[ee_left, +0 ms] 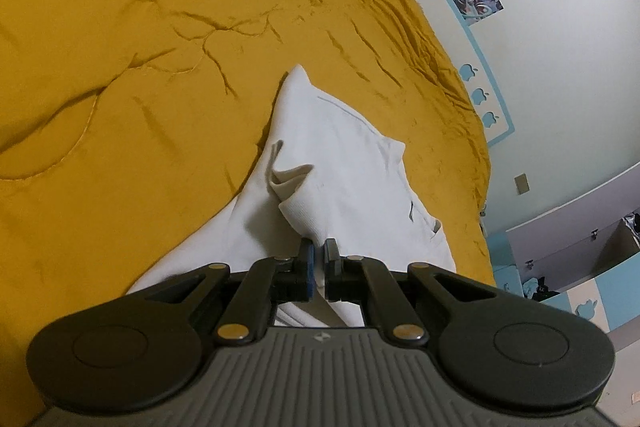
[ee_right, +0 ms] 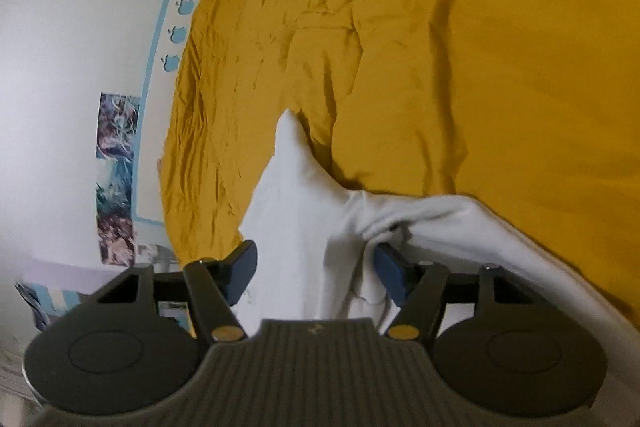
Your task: Fold small clothes
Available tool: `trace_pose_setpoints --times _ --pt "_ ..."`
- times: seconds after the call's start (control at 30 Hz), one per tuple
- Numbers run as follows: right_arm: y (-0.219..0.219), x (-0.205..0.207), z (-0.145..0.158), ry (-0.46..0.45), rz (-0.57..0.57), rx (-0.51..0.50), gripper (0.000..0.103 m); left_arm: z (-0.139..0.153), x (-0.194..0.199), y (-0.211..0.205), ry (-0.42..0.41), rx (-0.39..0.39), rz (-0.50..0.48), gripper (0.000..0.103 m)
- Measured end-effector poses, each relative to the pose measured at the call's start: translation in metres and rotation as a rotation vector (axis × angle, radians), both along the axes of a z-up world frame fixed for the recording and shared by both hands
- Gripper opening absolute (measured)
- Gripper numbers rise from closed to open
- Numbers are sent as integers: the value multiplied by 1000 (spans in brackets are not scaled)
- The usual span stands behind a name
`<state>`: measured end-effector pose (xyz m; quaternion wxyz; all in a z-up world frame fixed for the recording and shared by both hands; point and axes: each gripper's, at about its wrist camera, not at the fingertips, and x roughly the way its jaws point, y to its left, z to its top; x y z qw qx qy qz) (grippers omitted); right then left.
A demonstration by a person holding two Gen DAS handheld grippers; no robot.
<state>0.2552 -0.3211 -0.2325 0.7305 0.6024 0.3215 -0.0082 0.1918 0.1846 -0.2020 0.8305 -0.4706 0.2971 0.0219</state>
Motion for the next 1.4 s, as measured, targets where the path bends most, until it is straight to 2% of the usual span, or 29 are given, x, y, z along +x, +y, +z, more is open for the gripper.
trace_pose_setpoints --times 0.1,0.2,0.27,0.37,0.53,0.57,0.6,0.73,0.77,0.83,0.87,0.93,1.03,1.2,1.3,1.37,1.4 --pt "-1 -1 7 -4 -1 10 65 -1 -2 1 4 5 -5 4" --pt "0 -5 14 39 6 0 65 1 0 1 6 6 -5 4" --pt "3 -16 23 14 -3 -4 65 1 0 1 6 4 -5 4" --pt "9 -15 31 -53 46 -24 68 0 2 2 8 0 -6 4" --pt "13 5 9 22 50 41 68 3 3 3 6 4 -13 4" --pt "11 6 3 48 30 59 64 3 3 3 6 6 -15 4" --pt "9 7 -1 47 16 65 59 3 3 3 6 7 -17 4" --pt "-5 9 -1 26 -69 21 56 3 4 3 11 16 -24 4" --pt "-8 10 0 29 -79 19 54 2 5 4 11 17 -26 4" --pt "-11 12 1 63 -58 -2 16 3 5 4 11 23 -24 4" --pt "-11 13 5 74 -29 -36 1 4 4 4 10 23 -14 4" --pt "-10 6 19 28 -16 -92 0 11 -2 1 -7 10 4 4" --pt "-11 -9 34 -8 -39 -145 0 26 -10 -7 -43 80 -4 4" --pt "-14 -9 14 87 -52 -154 1 3 -2 -6 80 97 -23 4" --pt "-18 -15 13 89 -52 -168 1 -2 -1 -4 107 102 -36 7" --pt "-18 -18 21 97 -36 -193 13 6 -6 -2 118 99 -20 9" --pt "-20 -21 29 95 -15 -215 23 12 -11 0 131 108 -7 10"
